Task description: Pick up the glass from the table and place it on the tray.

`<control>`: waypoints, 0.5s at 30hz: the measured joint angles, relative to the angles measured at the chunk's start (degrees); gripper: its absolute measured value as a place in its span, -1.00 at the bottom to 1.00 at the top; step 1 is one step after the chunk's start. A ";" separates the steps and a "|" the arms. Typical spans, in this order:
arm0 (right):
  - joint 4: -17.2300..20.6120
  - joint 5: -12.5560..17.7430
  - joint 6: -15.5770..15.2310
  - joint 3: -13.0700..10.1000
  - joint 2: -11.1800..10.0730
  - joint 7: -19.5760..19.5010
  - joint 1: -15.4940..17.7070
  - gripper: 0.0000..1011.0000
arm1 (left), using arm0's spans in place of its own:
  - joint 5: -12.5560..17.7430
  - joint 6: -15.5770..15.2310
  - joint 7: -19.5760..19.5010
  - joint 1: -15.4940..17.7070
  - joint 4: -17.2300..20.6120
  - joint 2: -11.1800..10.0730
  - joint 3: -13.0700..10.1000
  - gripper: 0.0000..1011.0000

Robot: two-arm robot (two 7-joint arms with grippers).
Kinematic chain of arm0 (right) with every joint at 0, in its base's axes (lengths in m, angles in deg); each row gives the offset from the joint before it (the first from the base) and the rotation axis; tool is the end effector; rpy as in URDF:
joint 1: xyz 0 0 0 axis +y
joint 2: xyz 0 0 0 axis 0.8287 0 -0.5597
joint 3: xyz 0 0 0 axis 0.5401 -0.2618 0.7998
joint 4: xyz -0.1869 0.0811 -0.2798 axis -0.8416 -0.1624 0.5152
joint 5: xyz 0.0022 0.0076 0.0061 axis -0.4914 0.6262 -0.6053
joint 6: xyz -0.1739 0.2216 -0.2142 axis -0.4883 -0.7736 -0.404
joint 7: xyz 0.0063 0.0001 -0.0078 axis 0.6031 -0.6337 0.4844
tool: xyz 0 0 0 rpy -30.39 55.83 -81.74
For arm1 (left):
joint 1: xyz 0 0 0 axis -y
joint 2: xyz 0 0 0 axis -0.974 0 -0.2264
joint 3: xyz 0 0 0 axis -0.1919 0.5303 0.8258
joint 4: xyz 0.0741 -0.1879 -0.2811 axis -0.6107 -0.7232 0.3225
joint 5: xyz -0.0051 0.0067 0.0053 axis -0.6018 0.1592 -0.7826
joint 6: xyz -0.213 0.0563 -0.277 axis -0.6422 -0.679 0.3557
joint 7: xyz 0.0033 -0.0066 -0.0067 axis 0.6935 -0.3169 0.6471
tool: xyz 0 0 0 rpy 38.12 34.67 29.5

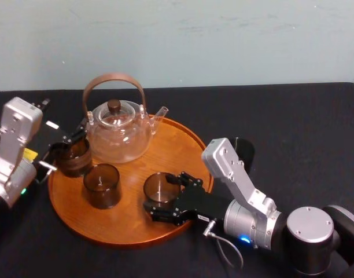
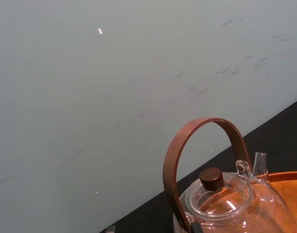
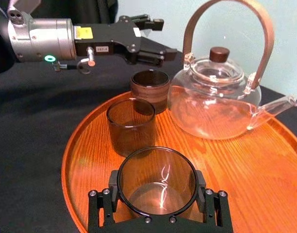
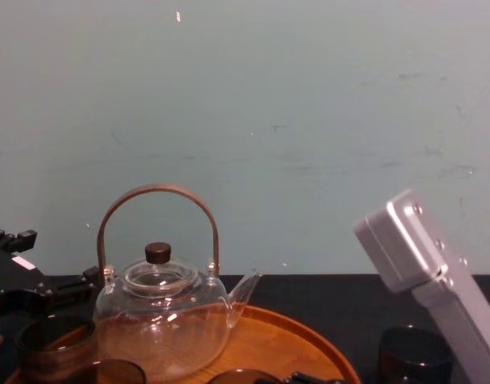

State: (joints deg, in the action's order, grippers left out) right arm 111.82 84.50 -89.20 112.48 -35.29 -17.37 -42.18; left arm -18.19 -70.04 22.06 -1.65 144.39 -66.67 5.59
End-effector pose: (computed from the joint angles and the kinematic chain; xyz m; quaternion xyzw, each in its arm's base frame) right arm 0.3715 0.0591 -0.3681 -0.1360 0.0357 -0.2958 0.9448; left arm 0.4099 0.1025 -0.3559 0.1415 -0.1325 0.5799 0.7913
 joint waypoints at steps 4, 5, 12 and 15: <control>-0.95 0.04 -0.09 0.13 0.25 0.18 -0.31 0.79 | 0.00 0.00 0.00 0.00 0.00 0.00 0.00 0.98; -1.05 0.04 -0.10 0.17 0.28 0.19 -0.34 0.79 | 0.00 0.00 0.00 0.00 0.00 0.00 0.00 0.98; -1.21 0.01 -0.14 0.29 0.31 0.22 -0.46 0.79 | 0.00 0.00 0.00 0.00 0.00 0.00 0.00 0.98; -1.20 0.02 -0.14 0.27 0.30 0.22 -0.45 0.79 | 0.00 0.00 0.00 0.00 0.00 0.00 0.00 0.98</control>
State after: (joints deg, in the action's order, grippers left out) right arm 110.62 84.51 -89.34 112.75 -34.99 -17.15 -42.64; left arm -18.19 -70.04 22.06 -1.65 144.38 -66.67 5.59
